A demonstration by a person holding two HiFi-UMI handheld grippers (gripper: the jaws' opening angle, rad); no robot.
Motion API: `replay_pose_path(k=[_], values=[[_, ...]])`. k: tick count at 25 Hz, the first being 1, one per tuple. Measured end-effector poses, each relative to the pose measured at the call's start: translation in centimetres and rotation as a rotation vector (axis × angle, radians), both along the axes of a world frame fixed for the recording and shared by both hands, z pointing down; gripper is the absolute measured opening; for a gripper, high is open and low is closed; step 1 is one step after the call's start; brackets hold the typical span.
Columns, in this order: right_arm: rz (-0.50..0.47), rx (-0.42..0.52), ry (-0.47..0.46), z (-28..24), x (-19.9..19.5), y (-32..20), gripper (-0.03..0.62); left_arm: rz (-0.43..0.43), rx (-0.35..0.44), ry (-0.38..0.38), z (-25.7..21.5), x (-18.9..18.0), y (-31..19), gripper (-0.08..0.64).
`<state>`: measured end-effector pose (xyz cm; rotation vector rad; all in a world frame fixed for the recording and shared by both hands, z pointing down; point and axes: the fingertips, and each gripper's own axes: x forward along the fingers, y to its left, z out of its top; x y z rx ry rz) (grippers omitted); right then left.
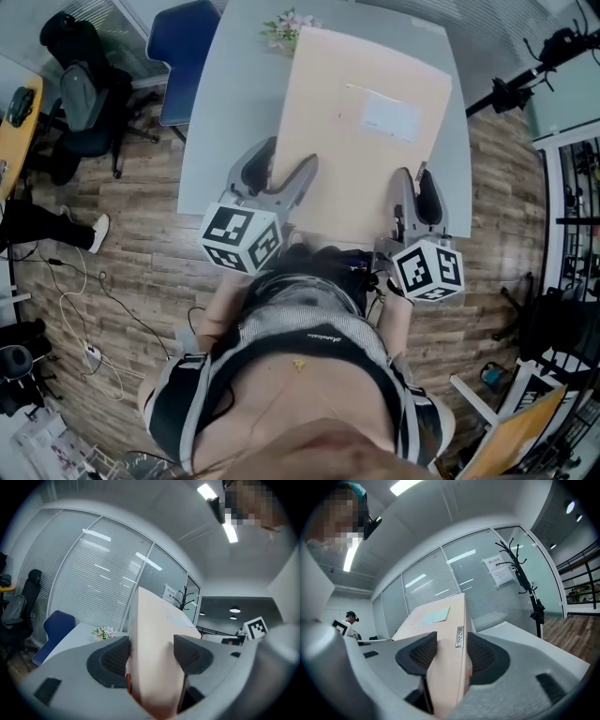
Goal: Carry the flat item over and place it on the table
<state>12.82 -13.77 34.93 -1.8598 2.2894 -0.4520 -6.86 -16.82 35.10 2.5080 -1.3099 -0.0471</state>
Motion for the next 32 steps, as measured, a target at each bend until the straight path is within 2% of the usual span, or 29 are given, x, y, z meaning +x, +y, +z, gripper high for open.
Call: replay_pose_path(k=[11,32], values=[[-0.019,-0.001,-0.002,0.3,-0.2,-1.6,0.193,-0.017,-0.004,0.006,0.2,-0.3,-1.2,0.293],[-0.030,0.010,-0.025,0.1,2.9,-8.0,0.195,-0.029,0.009,-0.021,-0.6,2.8,-7.4,0.288]])
